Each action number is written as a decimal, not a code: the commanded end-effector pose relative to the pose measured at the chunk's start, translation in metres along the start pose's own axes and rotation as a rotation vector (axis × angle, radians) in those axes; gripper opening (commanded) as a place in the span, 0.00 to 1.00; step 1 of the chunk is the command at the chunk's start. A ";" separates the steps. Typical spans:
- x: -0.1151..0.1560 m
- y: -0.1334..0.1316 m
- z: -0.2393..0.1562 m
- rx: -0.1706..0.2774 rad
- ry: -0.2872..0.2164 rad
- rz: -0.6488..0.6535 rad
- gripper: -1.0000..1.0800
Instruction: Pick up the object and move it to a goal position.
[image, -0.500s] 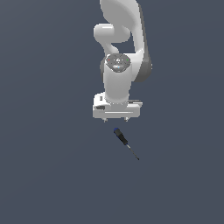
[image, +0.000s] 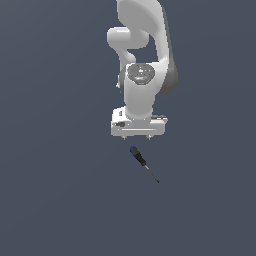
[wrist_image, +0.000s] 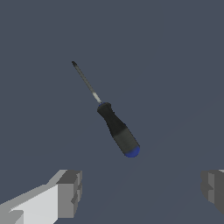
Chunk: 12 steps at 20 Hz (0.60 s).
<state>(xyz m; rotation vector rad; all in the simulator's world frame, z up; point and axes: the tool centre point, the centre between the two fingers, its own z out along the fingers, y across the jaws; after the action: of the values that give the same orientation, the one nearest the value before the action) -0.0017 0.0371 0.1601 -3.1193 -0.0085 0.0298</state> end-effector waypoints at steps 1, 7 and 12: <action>0.000 -0.003 0.000 0.003 -0.001 0.006 0.96; 0.003 -0.003 0.004 0.000 0.000 -0.021 0.96; 0.010 -0.007 0.014 -0.006 0.002 -0.091 0.96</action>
<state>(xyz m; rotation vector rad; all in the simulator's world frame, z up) 0.0058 0.0428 0.1499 -3.1208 -0.1142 0.0262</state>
